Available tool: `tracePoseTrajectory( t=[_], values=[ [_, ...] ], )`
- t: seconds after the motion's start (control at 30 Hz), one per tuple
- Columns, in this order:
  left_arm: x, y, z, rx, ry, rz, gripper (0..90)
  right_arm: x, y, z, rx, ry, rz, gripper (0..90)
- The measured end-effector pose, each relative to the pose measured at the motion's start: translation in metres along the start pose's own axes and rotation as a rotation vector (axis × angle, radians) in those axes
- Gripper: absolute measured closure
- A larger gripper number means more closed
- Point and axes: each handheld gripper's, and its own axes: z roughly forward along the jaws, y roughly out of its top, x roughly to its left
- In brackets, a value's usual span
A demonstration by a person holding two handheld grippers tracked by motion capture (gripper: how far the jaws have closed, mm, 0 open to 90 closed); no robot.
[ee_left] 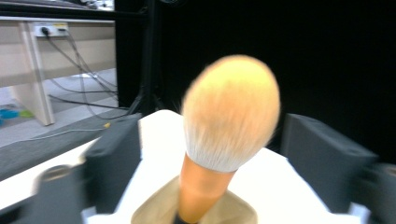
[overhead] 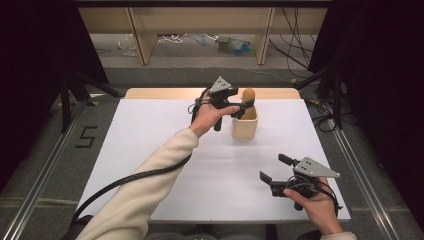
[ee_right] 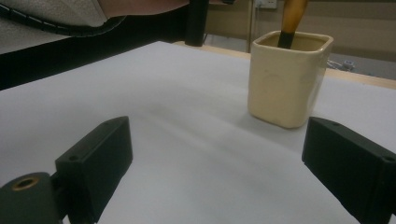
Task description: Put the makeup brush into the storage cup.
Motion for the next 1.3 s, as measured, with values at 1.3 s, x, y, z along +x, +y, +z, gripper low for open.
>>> tracePoseTrajectory(
  t=[1.3],
  values=[
    [0.007,-0.003,-0.086,-0.004,0.003,0.09,11.1,0.0,0.0,0.0,0.004,-0.019,-0.006,9.6]
  ],
)
